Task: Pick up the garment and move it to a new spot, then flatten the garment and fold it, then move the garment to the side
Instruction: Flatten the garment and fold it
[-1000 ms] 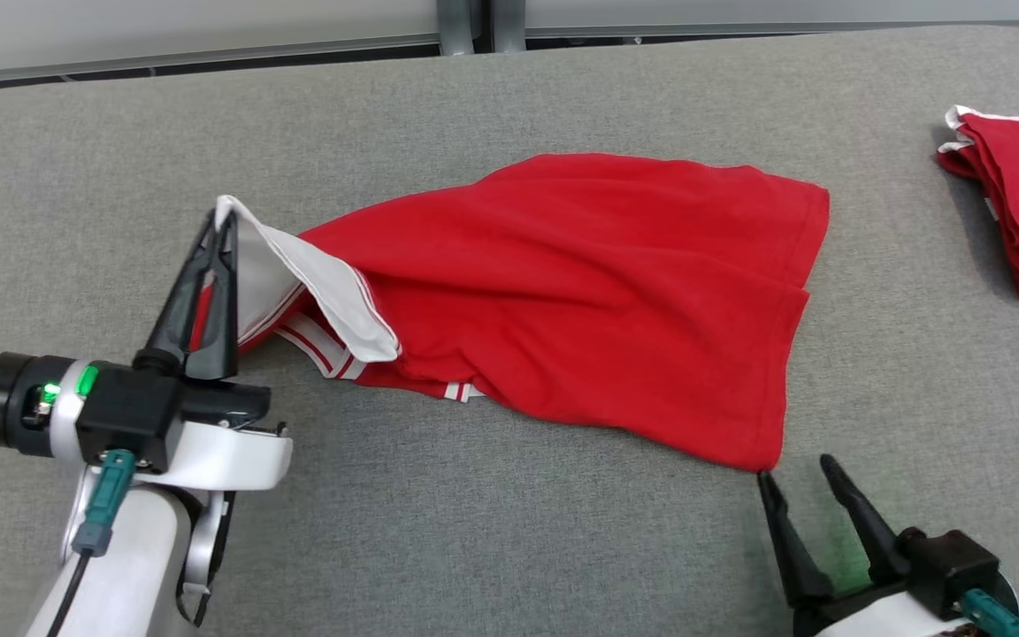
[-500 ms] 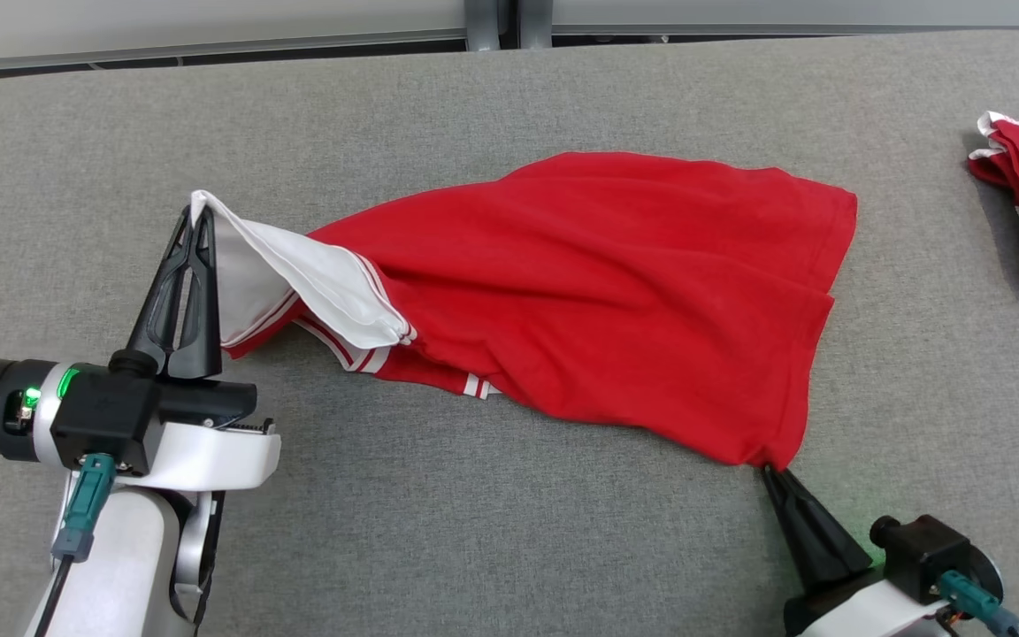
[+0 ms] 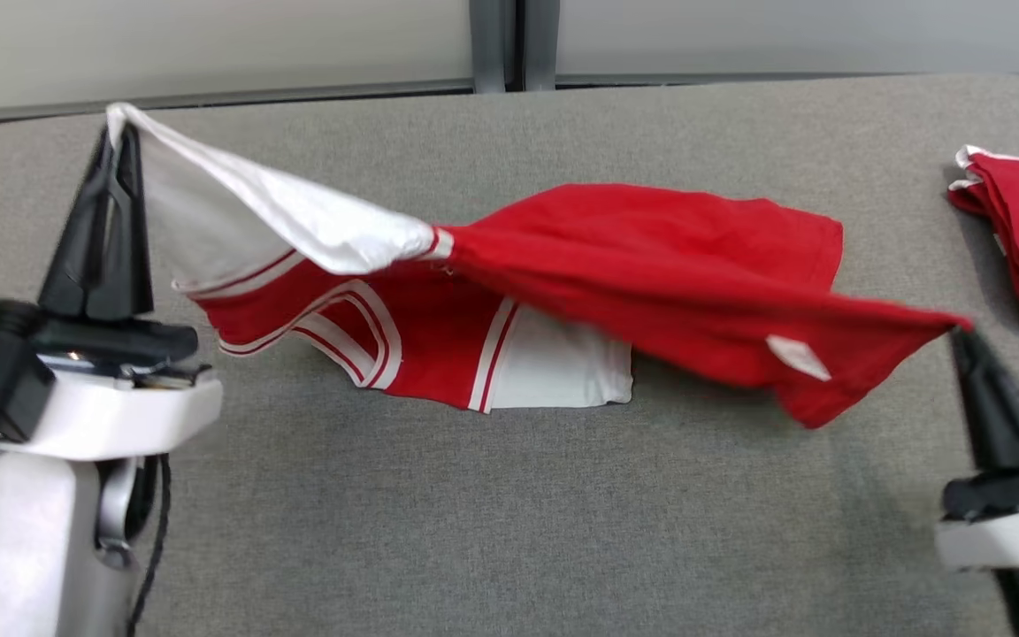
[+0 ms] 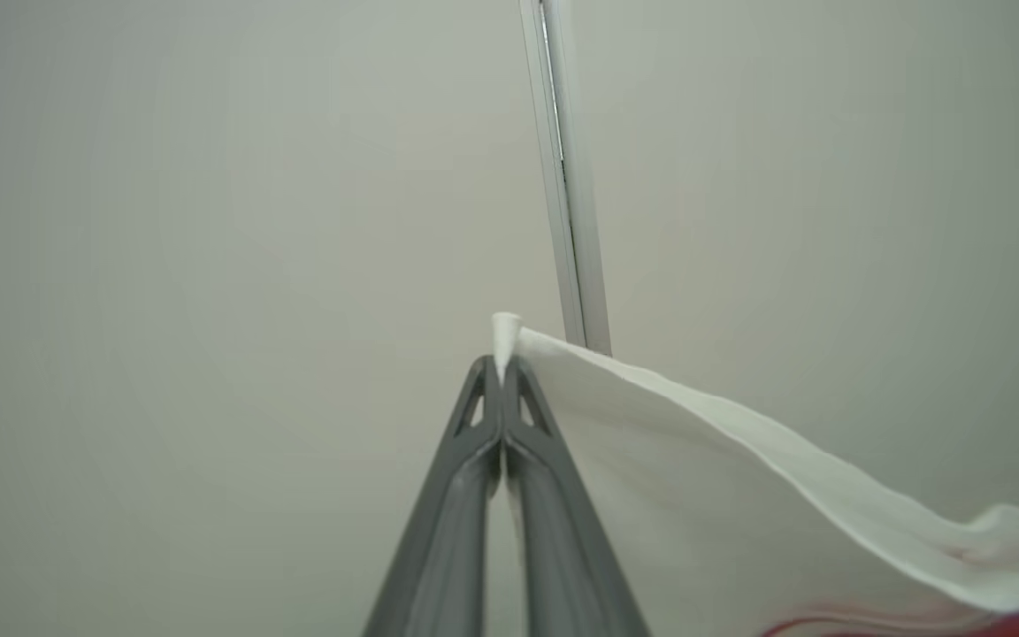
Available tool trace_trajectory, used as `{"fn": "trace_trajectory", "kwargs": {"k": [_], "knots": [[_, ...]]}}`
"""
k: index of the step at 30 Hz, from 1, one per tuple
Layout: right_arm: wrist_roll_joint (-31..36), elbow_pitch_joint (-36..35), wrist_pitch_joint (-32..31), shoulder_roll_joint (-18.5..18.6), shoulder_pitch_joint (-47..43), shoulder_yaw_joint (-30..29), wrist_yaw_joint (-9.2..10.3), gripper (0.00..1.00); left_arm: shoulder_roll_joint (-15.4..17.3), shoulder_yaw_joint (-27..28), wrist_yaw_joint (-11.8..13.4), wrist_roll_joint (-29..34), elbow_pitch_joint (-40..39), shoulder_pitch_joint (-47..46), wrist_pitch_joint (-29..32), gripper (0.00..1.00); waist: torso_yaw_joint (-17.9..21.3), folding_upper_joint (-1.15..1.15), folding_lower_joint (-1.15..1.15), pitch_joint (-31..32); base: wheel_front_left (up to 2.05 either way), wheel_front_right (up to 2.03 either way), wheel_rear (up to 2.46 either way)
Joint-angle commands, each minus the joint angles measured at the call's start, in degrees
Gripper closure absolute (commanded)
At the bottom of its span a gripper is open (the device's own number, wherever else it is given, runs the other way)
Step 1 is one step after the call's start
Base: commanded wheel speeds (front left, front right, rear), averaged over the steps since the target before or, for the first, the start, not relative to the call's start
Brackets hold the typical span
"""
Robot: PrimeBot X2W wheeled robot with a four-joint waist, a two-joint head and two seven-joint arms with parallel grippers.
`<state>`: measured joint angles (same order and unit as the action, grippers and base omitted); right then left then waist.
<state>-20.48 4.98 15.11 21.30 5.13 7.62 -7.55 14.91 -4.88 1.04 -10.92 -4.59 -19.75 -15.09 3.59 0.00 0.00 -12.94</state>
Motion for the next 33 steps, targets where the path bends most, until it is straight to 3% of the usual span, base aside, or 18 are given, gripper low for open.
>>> {"fn": "trace_trajectory", "kwargs": {"k": [1,6,14,19,22,23,24,29,33], "knots": [[-0.62,-0.93,0.04,1.03,1.62,-1.04,0.14,1.0,0.6,0.44,-0.6,-0.67,-0.4,-1.65,-0.07,1.0,0.07,0.0,0.0,1.19,0.0,0.0,0.0],[-3.04,-3.75,0.04,4.99,5.3,-3.25,0.14,1.0,1.92,-0.33,-3.64,-2.86,-2.61,-8.04,2.8,1.0,0.17,0.0,0.0,3.63,0.0,0.0,0.0],[-10.27,0.54,-3.43,11.85,7.7,2.72,0.14,1.0,1.71,-3.75,-5.77,-8.5,-4.64,-8.67,14.91,1.0,-0.32,0.0,0.0,3.62,0.0,0.0,0.0],[-14.7,5.58,-9.78,12.99,11.33,8.75,0.14,1.0,1.53,-5.05,-5.94,-10.43,-2.6,-7.53,18.87,1.0,-1.14,0.0,0.0,0.16,0.0,0.0,0.0],[-15.3,10.54,-9.55,12.02,16.5,12.26,0.14,1.0,0.93,-5.7,-6.11,-10.68,0.39,-9.32,17.85,1.0,-1.98,0.0,0.0,-2.56,0.0,0.0,0.0],[-15.59,12.39,-8.72,11.28,18.06,13.09,0.14,0.93,0.76,-5.84,-6.12,-10.31,1.55,-9.85,17.29,1.0,-2.24,0.0,0.0,-3.42,0.0,0.0,0.0],[-15.78,14.48,-7.74,10.77,19.43,13.59,0.14,0.02,0.7,-6.1,-6.08,-9.65,2.72,-10.39,16.59,1.0,-2.53,0.0,0.0,-4.25,0.0,0.0,0.0],[-17.37,19.0,-3.73,9.99,22.09,14.76,0.14,0.0,-0.16,-7.15,-5.73,-8.0,6.76,-12.39,13.4,1.0,-3.52,0.0,0.0,-6.76,0.0,0.0,0.0],[-23.0,18.17,-2.22,11.69,18.37,15.39,0.14,0.0,-0.58,-7.67,-5.76,-7.47,9.31,-12.81,11.02,1.0,-4.06,0.0,0.0,-7.56,0.0,0.0,0.0]]}}
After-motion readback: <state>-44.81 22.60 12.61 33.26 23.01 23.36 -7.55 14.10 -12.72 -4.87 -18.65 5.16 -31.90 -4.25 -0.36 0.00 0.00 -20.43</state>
